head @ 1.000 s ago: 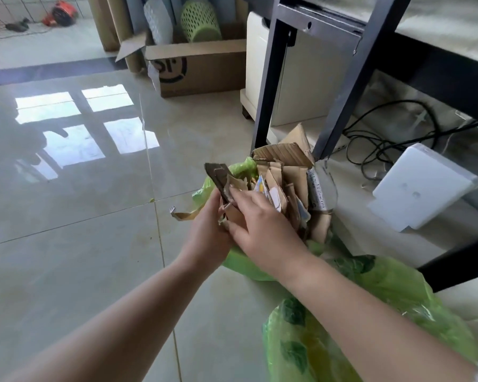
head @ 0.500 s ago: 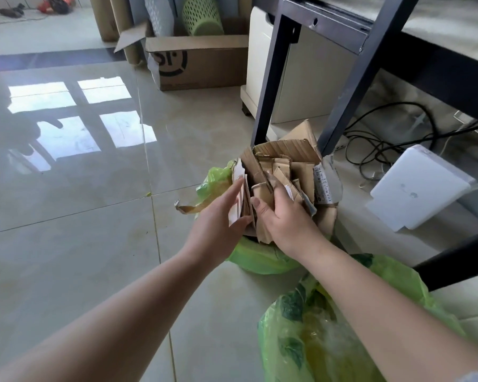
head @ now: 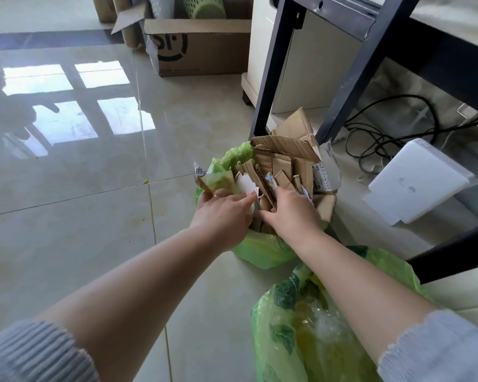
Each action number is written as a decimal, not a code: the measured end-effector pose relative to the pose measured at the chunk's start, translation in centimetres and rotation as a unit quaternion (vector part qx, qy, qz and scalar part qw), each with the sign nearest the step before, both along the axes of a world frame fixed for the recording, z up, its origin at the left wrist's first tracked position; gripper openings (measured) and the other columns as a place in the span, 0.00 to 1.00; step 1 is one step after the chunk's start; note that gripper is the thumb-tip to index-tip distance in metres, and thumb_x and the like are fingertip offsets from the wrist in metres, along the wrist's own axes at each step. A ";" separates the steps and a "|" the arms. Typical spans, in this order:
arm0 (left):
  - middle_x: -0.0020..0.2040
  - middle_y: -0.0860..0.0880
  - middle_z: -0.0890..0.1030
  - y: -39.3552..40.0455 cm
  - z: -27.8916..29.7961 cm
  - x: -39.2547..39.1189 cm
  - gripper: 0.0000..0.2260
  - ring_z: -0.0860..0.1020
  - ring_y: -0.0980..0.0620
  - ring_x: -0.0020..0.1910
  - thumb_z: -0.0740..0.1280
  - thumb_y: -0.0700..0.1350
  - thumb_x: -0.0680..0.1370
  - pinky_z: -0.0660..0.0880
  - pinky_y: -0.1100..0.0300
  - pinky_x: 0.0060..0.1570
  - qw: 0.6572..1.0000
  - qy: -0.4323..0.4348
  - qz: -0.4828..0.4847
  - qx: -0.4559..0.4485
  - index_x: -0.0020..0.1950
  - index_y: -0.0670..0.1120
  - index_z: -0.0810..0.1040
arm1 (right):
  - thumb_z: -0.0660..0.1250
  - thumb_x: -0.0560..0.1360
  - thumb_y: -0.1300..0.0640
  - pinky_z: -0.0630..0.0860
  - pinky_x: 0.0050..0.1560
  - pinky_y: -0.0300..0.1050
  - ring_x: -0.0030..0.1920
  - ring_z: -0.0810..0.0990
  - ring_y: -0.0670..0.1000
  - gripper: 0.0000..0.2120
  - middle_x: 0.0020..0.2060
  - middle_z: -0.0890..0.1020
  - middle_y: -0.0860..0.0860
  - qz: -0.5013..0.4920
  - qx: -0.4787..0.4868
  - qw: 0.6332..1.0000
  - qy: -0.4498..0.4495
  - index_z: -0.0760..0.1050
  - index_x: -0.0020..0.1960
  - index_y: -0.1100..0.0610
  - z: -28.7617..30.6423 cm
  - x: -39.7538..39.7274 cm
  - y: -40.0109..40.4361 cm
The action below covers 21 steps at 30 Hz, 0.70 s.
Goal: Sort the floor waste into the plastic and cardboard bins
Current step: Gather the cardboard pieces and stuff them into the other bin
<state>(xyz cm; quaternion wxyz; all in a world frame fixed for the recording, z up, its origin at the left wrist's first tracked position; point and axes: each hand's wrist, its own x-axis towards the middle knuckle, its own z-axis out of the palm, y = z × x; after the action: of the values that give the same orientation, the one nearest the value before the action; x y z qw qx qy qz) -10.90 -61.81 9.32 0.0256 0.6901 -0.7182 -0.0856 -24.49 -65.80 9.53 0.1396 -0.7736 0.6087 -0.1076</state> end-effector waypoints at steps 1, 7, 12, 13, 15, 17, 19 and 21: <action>0.70 0.55 0.69 -0.1 0.3 -0.1 0.21 0.64 0.46 0.70 0.54 0.51 0.79 0.58 0.47 0.63 1.000 -0.005 -0.001 0.008 0.73 0.56 0.59 | 0.69 0.71 0.43 0.69 0.37 0.44 0.50 0.79 0.58 0.21 0.47 0.81 0.55 0.000 0.001 1.000 0.016 0.73 0.55 0.57 -0.1 0.0 0.1; 0.67 0.50 0.74 2.3 1.8 1.2 0.20 0.69 0.45 0.66 0.61 0.51 0.77 0.68 0.49 0.62 0.988 0.127 0.058 -0.064 0.69 0.55 0.68 | 0.71 0.68 0.41 0.69 0.62 0.53 0.68 0.66 0.57 0.41 0.68 0.67 0.56 -0.002 0.052 0.996 -0.075 0.56 0.73 0.53 0.8 -0.1 1.8; 0.61 0.51 0.78 8.1 2.5 2.1 0.14 0.75 0.51 0.60 0.65 0.48 0.76 0.68 0.61 0.57 0.955 0.254 0.090 -0.128 0.62 0.54 0.76 | 0.69 0.70 0.42 0.61 0.68 0.46 0.73 0.57 0.51 0.43 0.74 0.57 0.51 0.040 -0.030 0.989 -0.139 0.50 0.76 0.51 4.3 -1.9 7.0; 0.59 0.52 0.79 9.6 2.9 2.2 0.13 0.75 0.53 0.59 0.65 0.47 0.76 0.69 0.63 0.55 0.947 0.278 0.097 -0.130 0.60 0.54 0.77 | 0.69 0.71 0.44 0.59 0.68 0.41 0.73 0.58 0.49 0.39 0.73 0.59 0.50 0.068 -0.048 0.983 -0.164 0.53 0.75 0.52 4.9 -1.9 8.6; 0.55 0.56 0.80 13.1 3.1 2.6 0.11 0.77 0.59 0.55 0.66 0.46 0.75 0.69 0.65 0.54 0.931 0.325 0.112 -0.124 0.57 0.54 0.78 | 0.68 0.72 0.46 0.58 0.65 0.33 0.70 0.62 0.46 0.31 0.70 0.64 0.48 0.132 -0.053 0.968 -0.205 0.61 0.72 0.51 5.4 -1.6 12.0; 0.52 0.58 0.81 17.5 2.7 3.3 0.10 0.77 0.63 0.52 0.66 0.45 0.75 0.69 0.73 0.52 0.923 0.345 0.131 -0.114 0.55 0.54 0.79 | 0.67 0.72 0.47 0.63 0.64 0.34 0.68 0.66 0.43 0.26 0.67 0.68 0.47 0.200 -0.015 0.951 -0.237 0.66 0.68 0.49 5.0 -0.9 16.0; 0.49 0.59 0.81 22.3 1.6 4.2 0.09 0.77 0.66 0.50 0.66 0.44 0.75 0.68 0.76 0.51 0.921 0.344 0.153 -0.098 0.53 0.53 0.79 | 0.67 0.72 0.49 0.67 0.64 0.38 0.66 0.68 0.43 0.23 0.64 0.71 0.48 0.273 0.021 0.932 -0.237 0.70 0.65 0.51 3.9 -0.1 19.8; 0.47 0.60 0.81 27.4 0.0 4.9 0.08 0.78 0.66 0.48 0.66 0.44 0.75 0.70 0.75 0.51 0.921 0.337 0.184 -0.063 0.51 0.54 0.79 | 0.68 0.72 0.52 0.67 0.64 0.38 0.64 0.70 0.45 0.20 0.62 0.74 0.51 0.347 0.063 0.913 -0.204 0.73 0.63 0.53 2.2 0.5 23.6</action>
<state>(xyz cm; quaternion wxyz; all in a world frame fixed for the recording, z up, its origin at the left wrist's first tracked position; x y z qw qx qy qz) -6.04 -34.36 9.31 0.3245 0.7376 -0.5313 -0.2613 -23.99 -42.20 11.73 0.3378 -0.8870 0.2657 -0.1690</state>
